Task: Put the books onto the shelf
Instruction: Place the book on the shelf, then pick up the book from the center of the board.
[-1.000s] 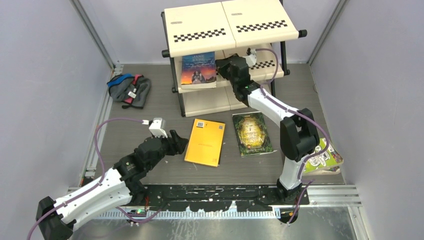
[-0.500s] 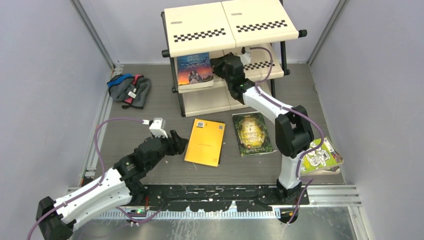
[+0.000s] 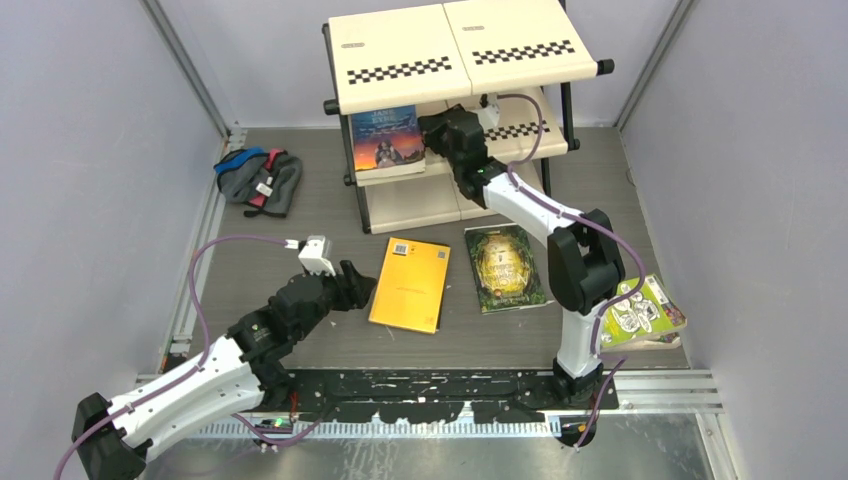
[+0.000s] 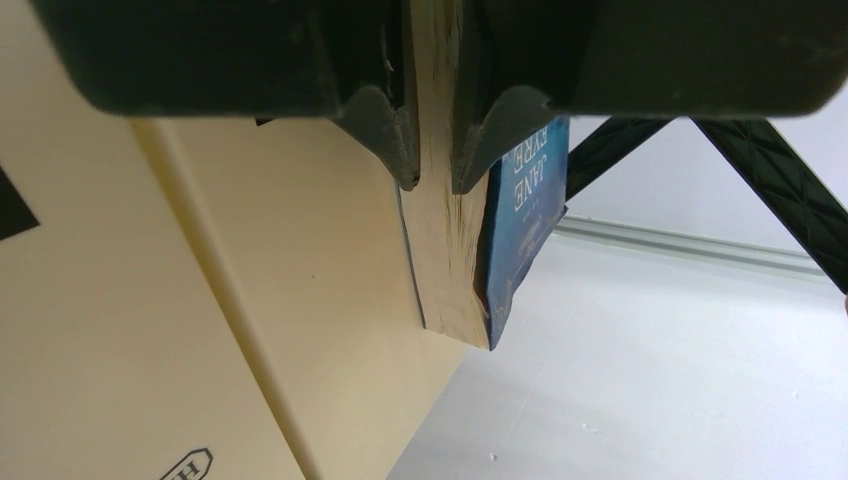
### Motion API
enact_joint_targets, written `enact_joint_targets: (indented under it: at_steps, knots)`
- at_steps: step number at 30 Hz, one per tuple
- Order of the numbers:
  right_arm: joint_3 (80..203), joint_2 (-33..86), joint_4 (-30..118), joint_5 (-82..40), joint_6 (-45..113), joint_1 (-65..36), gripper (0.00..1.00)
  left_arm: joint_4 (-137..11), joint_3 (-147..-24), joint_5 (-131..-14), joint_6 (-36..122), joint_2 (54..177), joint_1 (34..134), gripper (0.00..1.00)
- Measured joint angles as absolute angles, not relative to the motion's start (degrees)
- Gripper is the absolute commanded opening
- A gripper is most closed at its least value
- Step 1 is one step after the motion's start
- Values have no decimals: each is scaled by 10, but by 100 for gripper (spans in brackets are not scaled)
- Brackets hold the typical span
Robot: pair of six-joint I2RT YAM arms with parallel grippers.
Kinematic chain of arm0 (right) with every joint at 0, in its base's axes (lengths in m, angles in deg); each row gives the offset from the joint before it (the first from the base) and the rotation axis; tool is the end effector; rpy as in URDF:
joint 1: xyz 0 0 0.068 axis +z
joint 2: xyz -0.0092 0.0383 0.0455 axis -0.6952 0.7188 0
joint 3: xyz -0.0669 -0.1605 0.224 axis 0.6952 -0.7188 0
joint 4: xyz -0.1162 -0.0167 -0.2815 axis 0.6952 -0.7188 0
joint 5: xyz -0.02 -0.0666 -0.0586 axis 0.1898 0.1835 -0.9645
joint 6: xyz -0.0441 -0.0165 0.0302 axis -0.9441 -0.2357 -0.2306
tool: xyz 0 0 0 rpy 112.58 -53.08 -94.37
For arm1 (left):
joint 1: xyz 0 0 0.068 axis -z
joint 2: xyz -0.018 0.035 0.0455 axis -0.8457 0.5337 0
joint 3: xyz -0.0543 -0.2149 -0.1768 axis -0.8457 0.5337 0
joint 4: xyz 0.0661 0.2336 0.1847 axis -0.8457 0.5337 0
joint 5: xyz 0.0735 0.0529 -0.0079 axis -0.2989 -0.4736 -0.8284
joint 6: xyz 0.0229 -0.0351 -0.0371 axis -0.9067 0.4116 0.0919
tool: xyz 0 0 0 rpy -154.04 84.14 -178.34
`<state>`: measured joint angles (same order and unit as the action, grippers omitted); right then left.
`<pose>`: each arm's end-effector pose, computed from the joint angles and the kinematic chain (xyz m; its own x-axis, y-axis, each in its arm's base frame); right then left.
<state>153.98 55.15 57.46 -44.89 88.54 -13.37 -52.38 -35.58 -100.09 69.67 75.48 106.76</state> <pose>0.4486 0.2538 0.3055 -0.2884 0.8112 -0.5087 -0.0141 0.5276 0.8494 0.1381 -0.1393 0.2249 -0.5049 -0.3142 -0.8040 0.2467 0.8400 -0.4833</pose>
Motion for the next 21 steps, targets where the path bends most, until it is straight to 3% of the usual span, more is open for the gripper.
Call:
enact_joint_targets:
  at_steps: [10,21]
  knots:
    - [1460,484,616,-463,844,-131,58,-520,-357,-1001,695,755,1068,64]
    - [1319,343,636,-483,805,-130,67,-503,-384,-974,681,798,1068,67]
